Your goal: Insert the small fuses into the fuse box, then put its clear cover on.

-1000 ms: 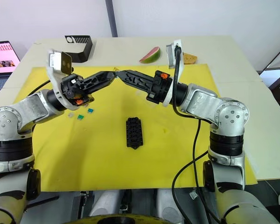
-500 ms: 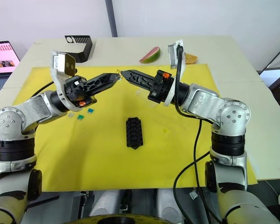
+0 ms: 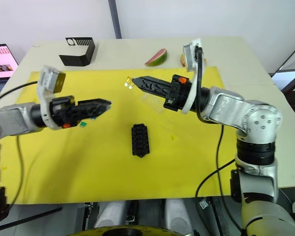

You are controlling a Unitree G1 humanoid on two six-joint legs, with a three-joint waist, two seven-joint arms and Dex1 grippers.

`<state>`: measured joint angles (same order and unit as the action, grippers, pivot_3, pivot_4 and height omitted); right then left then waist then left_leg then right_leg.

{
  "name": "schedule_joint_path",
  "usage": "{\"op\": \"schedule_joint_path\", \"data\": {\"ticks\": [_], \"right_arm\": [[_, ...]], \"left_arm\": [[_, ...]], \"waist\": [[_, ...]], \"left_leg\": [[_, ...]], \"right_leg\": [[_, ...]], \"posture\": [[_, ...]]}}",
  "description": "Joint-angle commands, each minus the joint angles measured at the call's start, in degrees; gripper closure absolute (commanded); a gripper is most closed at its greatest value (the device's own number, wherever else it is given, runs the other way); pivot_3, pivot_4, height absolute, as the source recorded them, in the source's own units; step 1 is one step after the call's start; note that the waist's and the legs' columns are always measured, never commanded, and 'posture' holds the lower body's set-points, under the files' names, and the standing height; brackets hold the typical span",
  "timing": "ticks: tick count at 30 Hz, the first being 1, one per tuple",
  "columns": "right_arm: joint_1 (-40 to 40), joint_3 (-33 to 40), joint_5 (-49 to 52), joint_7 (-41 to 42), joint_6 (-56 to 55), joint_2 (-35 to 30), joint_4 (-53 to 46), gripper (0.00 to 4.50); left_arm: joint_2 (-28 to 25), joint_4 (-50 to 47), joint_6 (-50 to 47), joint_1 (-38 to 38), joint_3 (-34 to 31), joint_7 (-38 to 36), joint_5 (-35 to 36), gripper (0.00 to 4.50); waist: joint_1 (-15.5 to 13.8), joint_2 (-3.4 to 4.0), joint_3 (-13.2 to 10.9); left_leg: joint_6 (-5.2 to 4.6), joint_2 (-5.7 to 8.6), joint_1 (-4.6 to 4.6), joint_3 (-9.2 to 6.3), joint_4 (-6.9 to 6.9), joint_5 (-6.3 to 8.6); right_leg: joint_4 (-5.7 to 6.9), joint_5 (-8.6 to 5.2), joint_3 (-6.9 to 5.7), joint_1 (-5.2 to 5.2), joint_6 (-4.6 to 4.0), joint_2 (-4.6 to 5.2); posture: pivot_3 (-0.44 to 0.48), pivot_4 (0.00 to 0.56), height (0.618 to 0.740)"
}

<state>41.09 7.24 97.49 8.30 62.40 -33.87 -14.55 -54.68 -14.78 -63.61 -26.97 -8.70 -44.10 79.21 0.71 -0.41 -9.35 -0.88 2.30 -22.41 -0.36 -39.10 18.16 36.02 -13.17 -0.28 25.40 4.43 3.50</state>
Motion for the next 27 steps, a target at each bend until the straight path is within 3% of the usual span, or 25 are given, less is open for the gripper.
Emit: {"op": "schedule_joint_path", "data": {"ticks": [1, 5, 11, 19, 27], "right_arm": [[-0.43, -2.28, -9.69, 8.75, -0.66, -3.79, -6.23, 4.50], [-5.10, -12.37, -32.06, 24.02, -9.16, -10.70, -15.27, 4.50], [-12.01, -24.38, -57.96, 38.62, -27.58, -15.04, -17.88, 4.50], [-15.30, -27.04, -69.67, 43.36, -36.07, -11.53, -15.30, 4.50], [-18.20, -28.49, -78.21, 46.69, -43.01, -9.96, -12.00, 4.50]], "left_arm": [[-2.87, -6.37, 7.48, 2.83, 4.27, -11.71, -12.09, 0.01], [-3.26, -12.73, 22.11, 8.38, 11.52, -19.44, -28.79, 0.01], [1.81, -9.95, 36.53, 10.12, 17.38, -21.54, -44.21, 0.01], [5.74, -5.88, 44.17, 10.35, 21.97, -22.34, -55.18, 0.01], [10.41, -4.62, 43.74, 9.34, 22.76, -20.55, -57.90, 0.01]], "waist": [[-0.33, 0.03, -0.02], [-0.26, 0.03, -0.02], [-0.26, 0.01, -0.04], [-0.25, 0.00, -0.05], [-0.45, 0.00, -0.05]], "left_leg": [[-0.04, 0.01, 0.01, 0.00, -0.01, 0.02], [-0.16, 0.01, 0.00, 0.02, -0.03, 0.10], [-0.17, -0.02, -0.02, 0.02, -0.04, 0.11], [-0.16, -0.04, -0.01, 0.00, -0.03, 0.11], [-0.16, -0.04, -0.02, 0.00, -0.06, 0.11]], "right_leg": [[-0.01, -0.02, 0.00, -0.04, -0.04, 0.02], [-0.15, -0.09, 0.00, -0.08, -0.17, 0.06], [-0.21, -0.09, 0.01, -0.07, -0.16, 0.10], [-0.19, 0.01, 0.02, -0.05, 0.01, 0.11], [-0.15, 0.02, 0.02, -0.06, 0.02, 0.13]], "posture": [[0.000, 0.150, 0.740], [0.000, 0.150, 0.740], [0.000, 0.150, 0.740], [0.000, 0.150, 0.740], [0.000, 0.150, 0.740]]}}
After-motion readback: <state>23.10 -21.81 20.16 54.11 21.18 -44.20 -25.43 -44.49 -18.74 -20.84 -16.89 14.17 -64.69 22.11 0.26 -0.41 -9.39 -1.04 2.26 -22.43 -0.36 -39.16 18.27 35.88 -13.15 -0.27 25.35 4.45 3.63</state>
